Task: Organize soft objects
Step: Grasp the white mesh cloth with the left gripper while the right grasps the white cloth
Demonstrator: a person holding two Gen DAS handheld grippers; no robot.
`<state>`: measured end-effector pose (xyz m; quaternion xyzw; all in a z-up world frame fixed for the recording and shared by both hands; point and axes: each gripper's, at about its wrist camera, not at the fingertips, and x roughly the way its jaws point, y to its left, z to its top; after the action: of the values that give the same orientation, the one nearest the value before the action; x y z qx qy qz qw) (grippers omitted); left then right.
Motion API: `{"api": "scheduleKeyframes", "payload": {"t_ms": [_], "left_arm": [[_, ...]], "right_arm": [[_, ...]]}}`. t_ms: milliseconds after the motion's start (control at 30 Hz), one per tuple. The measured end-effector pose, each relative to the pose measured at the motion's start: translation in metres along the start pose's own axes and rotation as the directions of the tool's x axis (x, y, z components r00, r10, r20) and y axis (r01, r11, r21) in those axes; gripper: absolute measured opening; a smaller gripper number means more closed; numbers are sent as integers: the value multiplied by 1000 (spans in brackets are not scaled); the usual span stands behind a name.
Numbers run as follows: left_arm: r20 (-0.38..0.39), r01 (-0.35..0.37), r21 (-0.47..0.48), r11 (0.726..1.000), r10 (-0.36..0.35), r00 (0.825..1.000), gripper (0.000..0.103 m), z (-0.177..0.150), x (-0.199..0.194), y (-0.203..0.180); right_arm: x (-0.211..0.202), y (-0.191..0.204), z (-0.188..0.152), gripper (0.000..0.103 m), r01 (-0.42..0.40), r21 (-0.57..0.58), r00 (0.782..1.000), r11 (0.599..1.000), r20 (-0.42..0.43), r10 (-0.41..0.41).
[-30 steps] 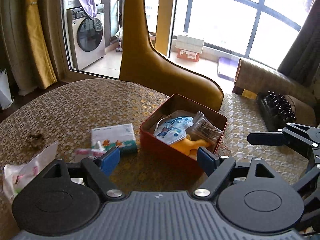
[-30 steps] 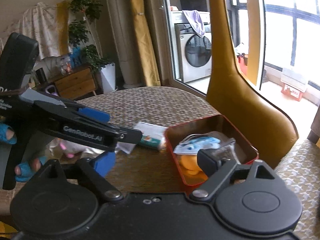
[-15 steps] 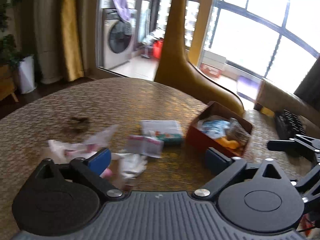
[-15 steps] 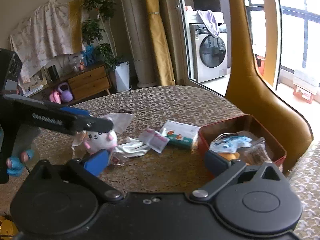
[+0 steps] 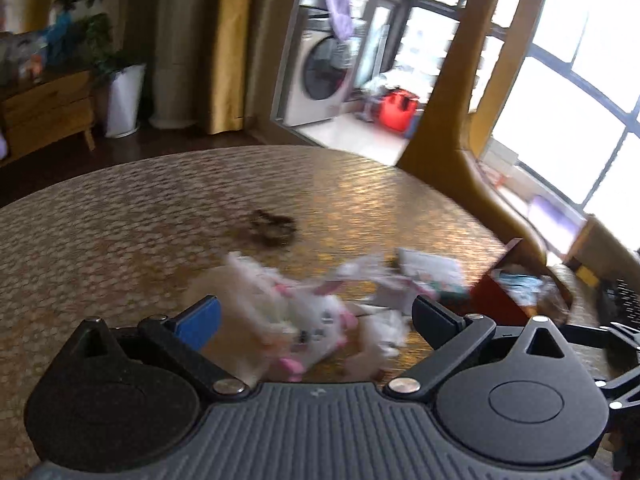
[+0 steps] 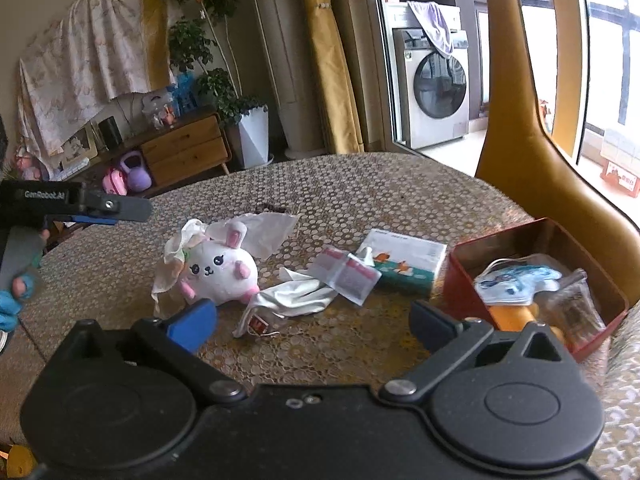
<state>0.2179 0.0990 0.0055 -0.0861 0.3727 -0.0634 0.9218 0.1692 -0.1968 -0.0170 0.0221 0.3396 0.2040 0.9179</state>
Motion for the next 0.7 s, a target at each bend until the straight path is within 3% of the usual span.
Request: {"api": "scheduleKeyframes", "payload": {"t_ms": [433,700], "left_arm": [[-72,-104,-171,980,92,993,102,19,50,74],[-152,-40,-322,946,-10,988,102,21,95,102]], "right_arm": [[75,15,17,103,-2,55,997,998,-81,6],[118,22,17,102,-11,40,989,999,-145,16]]}}
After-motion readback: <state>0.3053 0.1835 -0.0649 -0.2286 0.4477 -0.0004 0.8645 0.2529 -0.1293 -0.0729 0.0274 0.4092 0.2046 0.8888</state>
